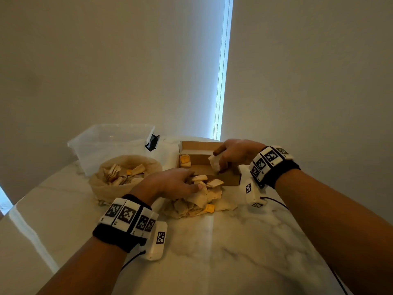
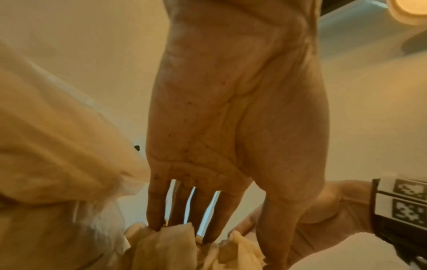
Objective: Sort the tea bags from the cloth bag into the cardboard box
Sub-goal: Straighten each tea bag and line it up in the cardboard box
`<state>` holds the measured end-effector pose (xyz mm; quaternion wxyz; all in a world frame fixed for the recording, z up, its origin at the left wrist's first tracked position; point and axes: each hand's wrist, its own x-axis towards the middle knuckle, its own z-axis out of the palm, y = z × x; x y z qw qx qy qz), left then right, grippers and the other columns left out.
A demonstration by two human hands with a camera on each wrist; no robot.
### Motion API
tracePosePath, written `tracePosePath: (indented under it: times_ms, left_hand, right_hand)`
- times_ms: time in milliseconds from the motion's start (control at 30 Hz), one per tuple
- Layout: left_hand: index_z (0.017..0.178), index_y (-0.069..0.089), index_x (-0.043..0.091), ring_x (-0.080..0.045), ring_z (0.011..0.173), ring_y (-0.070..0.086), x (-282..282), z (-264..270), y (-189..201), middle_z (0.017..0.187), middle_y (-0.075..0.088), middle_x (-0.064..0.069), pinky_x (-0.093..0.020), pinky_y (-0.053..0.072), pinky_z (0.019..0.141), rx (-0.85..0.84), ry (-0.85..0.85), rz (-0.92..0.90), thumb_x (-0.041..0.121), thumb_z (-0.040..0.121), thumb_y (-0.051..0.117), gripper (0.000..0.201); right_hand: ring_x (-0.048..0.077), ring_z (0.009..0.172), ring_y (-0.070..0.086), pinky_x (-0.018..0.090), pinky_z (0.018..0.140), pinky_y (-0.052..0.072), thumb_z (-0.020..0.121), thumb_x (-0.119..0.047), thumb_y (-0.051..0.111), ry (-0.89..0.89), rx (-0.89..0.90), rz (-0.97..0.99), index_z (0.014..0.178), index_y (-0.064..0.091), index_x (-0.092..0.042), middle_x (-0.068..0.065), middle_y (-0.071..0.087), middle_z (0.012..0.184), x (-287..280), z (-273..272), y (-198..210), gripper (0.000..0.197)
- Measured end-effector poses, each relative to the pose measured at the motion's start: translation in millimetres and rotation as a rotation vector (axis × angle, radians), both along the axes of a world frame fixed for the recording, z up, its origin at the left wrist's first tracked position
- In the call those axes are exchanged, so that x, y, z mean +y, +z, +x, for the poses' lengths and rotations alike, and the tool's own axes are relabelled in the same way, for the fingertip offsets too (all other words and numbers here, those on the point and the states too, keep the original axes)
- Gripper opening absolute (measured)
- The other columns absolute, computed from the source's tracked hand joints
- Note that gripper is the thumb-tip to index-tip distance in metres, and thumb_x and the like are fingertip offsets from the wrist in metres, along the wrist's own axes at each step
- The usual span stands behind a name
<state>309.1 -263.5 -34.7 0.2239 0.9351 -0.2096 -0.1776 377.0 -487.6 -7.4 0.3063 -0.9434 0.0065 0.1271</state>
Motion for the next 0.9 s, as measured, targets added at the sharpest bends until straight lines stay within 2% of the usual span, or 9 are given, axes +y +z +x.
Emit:
tracePosePath:
  times_ms: [67,200,367,433,533,667,733,800,900]
  left_hand:
    - [0.156,0.044,0.03,-0.011,0.113,0.054,2,0,0,0.147,0.056,0.001,-0.017,0.042,0.071,0.012,0.005,-0.014,0.05,0.106,0.053,0.054]
    - [0.154,0.045,0.028,-0.011,0.109,0.053,1,2,0,0.146,0.057,-0.001,-0.015,0.041,0.067,0.018,0.005,-0.022,0.048,0.107,0.053,0.052]
    - [0.151,0.049,0.025,-0.019,0.118,0.059,0,5,-3,0.142,0.059,-0.004,-0.029,0.049,0.084,-0.015,-0.004,0.017,0.052,0.106,0.053,0.053]
    - [0.149,0.051,0.024,-0.021,0.121,0.06,0,6,-3,0.141,0.06,-0.004,-0.033,0.05,0.091,-0.019,-0.003,0.019,0.052,0.106,0.054,0.052]
    - [0.149,0.051,0.023,-0.021,0.121,0.06,-1,7,-3,0.14,0.061,-0.004,-0.034,0.05,0.093,-0.019,0.002,0.025,0.052,0.105,0.054,0.052]
    - [0.152,0.048,0.022,-0.022,0.123,0.059,0,3,-8,0.143,0.059,-0.005,-0.035,0.052,0.097,-0.014,0.007,0.022,0.052,0.105,0.054,0.056]
    - [0.152,0.048,0.022,-0.021,0.121,0.06,1,3,-10,0.142,0.059,-0.005,-0.035,0.054,0.095,-0.01,0.003,0.018,0.052,0.105,0.054,0.055]
    - [0.151,0.048,0.024,-0.019,0.117,0.06,0,3,-11,0.142,0.06,-0.005,-0.034,0.054,0.093,-0.011,-0.003,0.013,0.052,0.105,0.054,0.054]
    - [0.153,0.046,0.025,-0.016,0.115,0.058,0,2,-10,0.144,0.059,-0.003,-0.032,0.05,0.091,-0.018,-0.011,0.017,0.051,0.106,0.054,0.055]
  right_hand:
    - [0.031,0.122,0.059,0.045,0.106,0.057,0.09,-0.008,0.077,0.049,0.064,-0.062,0.148,0.061,-0.016,0.01,0.056,0.142,6,8,0,0.06]
    - [0.033,0.117,0.066,0.049,0.105,0.059,0.092,-0.001,0.073,0.036,0.158,-0.002,0.145,0.062,-0.012,0.015,0.059,0.134,12,14,-3,0.055]
    - [0.034,0.116,0.067,0.049,0.103,0.059,0.094,0.003,0.069,0.005,0.173,0.027,0.149,0.058,-0.014,0.012,0.056,0.13,11,16,-4,0.059]
    - [0.031,0.113,0.068,0.047,0.103,0.06,0.095,-0.002,0.07,0.026,0.161,-0.091,0.152,0.055,-0.016,0.01,0.059,0.126,11,14,-3,0.06]
    - [0.029,0.115,0.065,0.044,0.103,0.06,0.093,-0.005,0.07,0.059,0.125,-0.267,0.153,0.053,-0.023,0.01,0.058,0.137,9,10,0,0.064]
    - [0.023,0.11,0.066,0.041,0.101,0.06,0.093,0.0,0.066,0.057,-0.032,-0.432,0.148,0.061,-0.018,0.004,0.062,0.122,6,1,0,0.058]
    - [0.02,0.103,0.062,0.038,0.098,0.061,0.095,-0.003,0.069,0.055,-0.183,-0.468,0.144,0.064,-0.013,0.007,0.065,0.128,8,-1,2,0.05]
    - [0.02,0.099,0.062,0.036,0.094,0.061,0.096,-0.005,0.071,0.064,-0.309,-0.475,0.135,0.07,-0.01,0.011,0.066,0.13,10,1,1,0.04]
    - [0.022,0.094,0.069,0.036,0.088,0.063,0.09,-0.009,0.081,0.07,-0.327,-0.517,0.117,0.076,-0.008,0.011,0.071,0.114,16,7,-8,0.027]
